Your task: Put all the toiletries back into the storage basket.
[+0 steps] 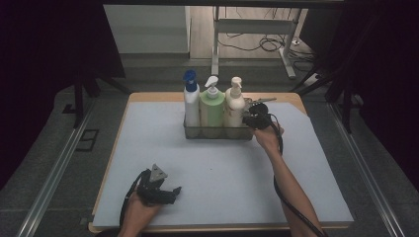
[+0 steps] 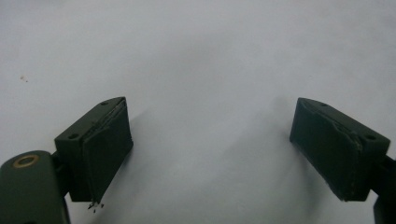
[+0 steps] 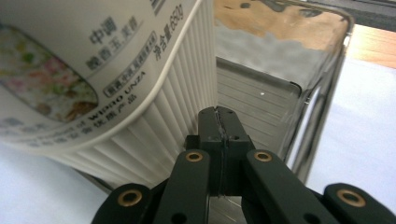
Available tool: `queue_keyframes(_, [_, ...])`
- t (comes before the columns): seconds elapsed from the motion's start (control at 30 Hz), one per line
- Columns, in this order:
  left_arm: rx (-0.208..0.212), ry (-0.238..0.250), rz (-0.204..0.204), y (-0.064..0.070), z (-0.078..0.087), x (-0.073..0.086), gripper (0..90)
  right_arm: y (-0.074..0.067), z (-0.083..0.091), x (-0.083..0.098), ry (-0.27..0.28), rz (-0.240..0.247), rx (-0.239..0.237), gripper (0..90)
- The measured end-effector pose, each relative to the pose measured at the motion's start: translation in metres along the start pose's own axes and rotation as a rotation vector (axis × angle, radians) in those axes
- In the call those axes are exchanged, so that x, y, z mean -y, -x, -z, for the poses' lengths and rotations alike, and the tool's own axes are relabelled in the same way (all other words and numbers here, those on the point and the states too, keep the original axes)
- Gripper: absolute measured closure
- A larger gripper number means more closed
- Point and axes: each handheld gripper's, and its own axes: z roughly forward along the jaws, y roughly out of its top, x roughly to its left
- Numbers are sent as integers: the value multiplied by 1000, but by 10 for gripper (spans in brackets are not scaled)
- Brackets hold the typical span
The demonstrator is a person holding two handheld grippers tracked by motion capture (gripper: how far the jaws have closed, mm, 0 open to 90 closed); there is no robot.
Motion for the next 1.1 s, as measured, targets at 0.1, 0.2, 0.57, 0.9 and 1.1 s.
queue_keyframes(0.1, [0, 0, 0, 0, 0, 0, 121, -3, -1, 0, -2, 3, -5, 896])
queue_keyframes(0.2, [0, -1, -1, 0, 0, 0, 121, -5, -2, 1, -2, 13, -14, 896])
queue_keyframes(0.57, [-1, -1, 0, 0, 0, 0, 121, -12, -3, 1, -2, 22, -19, 897])
queue_keyframes(0.9, [0, -1, 0, 0, 0, 0, 121, -15, -1, 2, -8, 24, -10, 898])
queue_keyframes(1.1, [0, -1, 1, 0, 0, 0, 121, -17, 0, 3, -10, 31, -7, 898])
